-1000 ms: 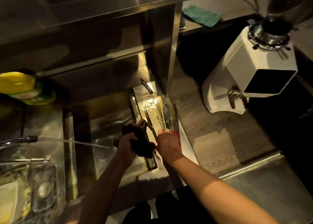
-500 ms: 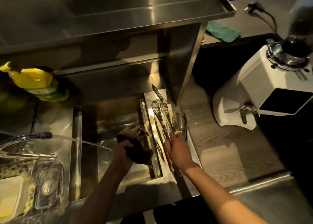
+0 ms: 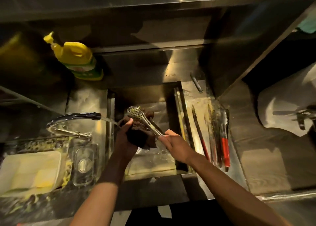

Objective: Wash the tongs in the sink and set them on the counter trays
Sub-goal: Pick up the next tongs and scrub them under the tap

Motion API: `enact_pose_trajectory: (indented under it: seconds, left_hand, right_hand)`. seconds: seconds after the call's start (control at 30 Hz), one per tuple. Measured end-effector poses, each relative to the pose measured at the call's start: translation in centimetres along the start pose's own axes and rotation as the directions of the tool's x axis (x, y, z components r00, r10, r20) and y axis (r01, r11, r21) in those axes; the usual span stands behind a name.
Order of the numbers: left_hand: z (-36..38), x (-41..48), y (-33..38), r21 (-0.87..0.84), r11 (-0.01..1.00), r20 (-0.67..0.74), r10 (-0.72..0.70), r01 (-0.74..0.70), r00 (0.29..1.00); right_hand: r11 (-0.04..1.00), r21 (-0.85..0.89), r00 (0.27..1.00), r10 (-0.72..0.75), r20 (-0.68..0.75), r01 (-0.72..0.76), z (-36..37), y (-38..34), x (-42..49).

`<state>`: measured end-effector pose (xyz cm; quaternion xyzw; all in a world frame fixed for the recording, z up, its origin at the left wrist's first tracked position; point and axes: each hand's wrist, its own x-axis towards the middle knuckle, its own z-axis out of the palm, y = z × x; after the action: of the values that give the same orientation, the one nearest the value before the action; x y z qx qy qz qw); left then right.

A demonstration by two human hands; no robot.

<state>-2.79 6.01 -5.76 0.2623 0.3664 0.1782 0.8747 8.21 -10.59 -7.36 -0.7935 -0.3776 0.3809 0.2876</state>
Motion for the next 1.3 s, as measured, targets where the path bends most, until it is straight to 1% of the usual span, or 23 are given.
enact_pose_trajectory:
  seconds: [0.03,0.07,0.13,0.17,0.23,0.27,0.3,0.37,0.4,0.47,0.53,0.6,0.67,0.73,0.83,0.9,0.93,1.03,1.07,1.1,1.2,1.27,1.3]
  left_hand:
    - [-0.5,0.0,0.2,0.046,0.999,0.025,0.002,-0.003,1.000]
    - [-0.8,0.0,0.1,0.127,0.992,-0.015,-0.020,0.022,1.000]
    - [-1.4,0.5,-0.7,0.241,0.965,-0.184,-0.061,0.105,0.981]
    - [-1.8,0.8,-0.7,0.263,0.955,-0.299,-0.057,0.140,0.953]
    - [-2.7,1.7,0.0,0.236,0.958,-0.461,-0.038,0.164,0.887]
    - [-3.2,2.3,0.9,0.184,0.966,-0.511,-0.062,0.180,0.857]
    - [-4.0,2.9,1.6,0.108,0.979,-0.515,-0.096,0.175,0.852]
    - [-5.0,3.5,2.3,-0.022,0.984,-0.455,-0.169,0.179,0.874]
    - [-5.2,3.4,2.3,-0.038,0.976,-0.416,-0.208,0.212,0.885]
    - [-5.3,3.0,1.7,0.047,0.964,-0.379,-0.226,0.263,0.897]
    - [-5.9,3.3,2.0,0.147,0.956,-0.384,-0.182,0.254,0.905]
    - [-7.3,4.0,3.2,0.099,0.975,-0.361,-0.150,0.198,0.921]
    - [-8.7,4.4,4.3,0.103,0.977,-0.333,-0.142,0.186,0.932]
    - [-9.8,4.4,5.1,0.292,0.943,-0.287,-0.073,0.160,0.955]
    - [-10.3,4.4,6.0,0.614,0.785,-0.129,-0.002,0.081,0.992]
    - [-10.1,4.9,6.3,0.695,0.719,-0.069,0.055,0.008,0.996]
    - [-10.0,5.0,6.2,0.711,0.703,-0.077,0.081,-0.002,0.994]
    - [-9.3,5.5,5.2,0.451,0.885,-0.240,0.000,0.112,0.971]
    - [-9.2,5.6,4.9,0.402,0.908,-0.260,-0.011,0.118,0.965]
    - [-9.2,5.6,5.0,0.447,0.888,-0.255,0.012,0.107,0.967]
    - [-9.1,5.5,5.9,0.690,0.723,-0.122,0.054,0.045,0.991]
    - [-9.1,5.7,5.8,0.687,0.726,-0.105,0.062,0.028,0.992]
    - [-8.9,6.0,5.5,0.629,0.776,-0.146,0.076,0.033,0.986]
  right_hand:
    - [0.999,-0.033,0.999,-0.011,0.036,0.012,0.7,-0.8,0.7]
    - [0.997,-0.072,0.997,-0.010,0.071,0.015,1.7,-1.7,1.5]
    - [0.994,-0.108,0.995,0.021,0.094,-0.010,3.1,-3.0,3.1]
    - [0.990,-0.138,0.994,0.027,0.106,-0.012,3.9,-3.4,3.8]
    - [0.969,-0.242,0.987,-0.007,0.160,0.046,4.2,-3.3,4.4]
    - [0.959,-0.276,0.981,-0.001,0.195,0.056,4.3,-3.1,4.6]
    - [0.959,-0.280,0.976,0.020,0.217,0.043,4.3,-3.0,4.8]
    - [0.958,-0.287,0.975,0.046,0.218,0.019,4.5,-2.8,5.3]
    - [0.957,-0.290,0.974,0.068,0.214,-0.003,4.8,-2.9,5.7]
    - [0.966,-0.253,0.973,0.102,0.207,-0.048,5.5,-3.1,6.4]
    - [0.981,-0.186,0.975,0.091,0.205,-0.052,5.4,-3.5,6.2]
    - [0.977,-0.212,0.976,0.075,0.203,-0.031,4.4,-3.7,6.1]
    - [0.950,-0.312,0.969,0.091,0.229,-0.016,3.0,-2.9,6.1]
    - [0.912,-0.409,0.964,0.080,0.253,0.032,1.7,-2.4,6.2]
    - [0.854,-0.508,0.946,0.069,0.316,0.108,0.3,-1.9,6.4]
    - [0.851,-0.503,0.957,0.005,0.288,0.147,-0.1,-1.9,6.6]
    - [0.862,-0.485,0.965,-0.018,0.263,0.148,-0.2,-2.0,6.8]
    - [0.898,-0.424,0.967,-0.004,0.255,0.116,0.5,-2.2,7.6]
    - [0.907,-0.404,0.964,-0.010,0.265,0.121,1.1,-1.9,7.6]
    - [0.912,-0.388,0.959,-0.017,0.282,0.130,1.5,-1.6,7.5]
    - [0.900,-0.414,0.943,0.013,0.334,0.134,1.3,-0.5,6.6]
    - [0.895,-0.431,0.953,0.025,0.302,0.113,0.8,-0.8,6.7]
    - [0.899,-0.425,0.962,0.017,0.272,0.104,1.0,-1.1,7.0]
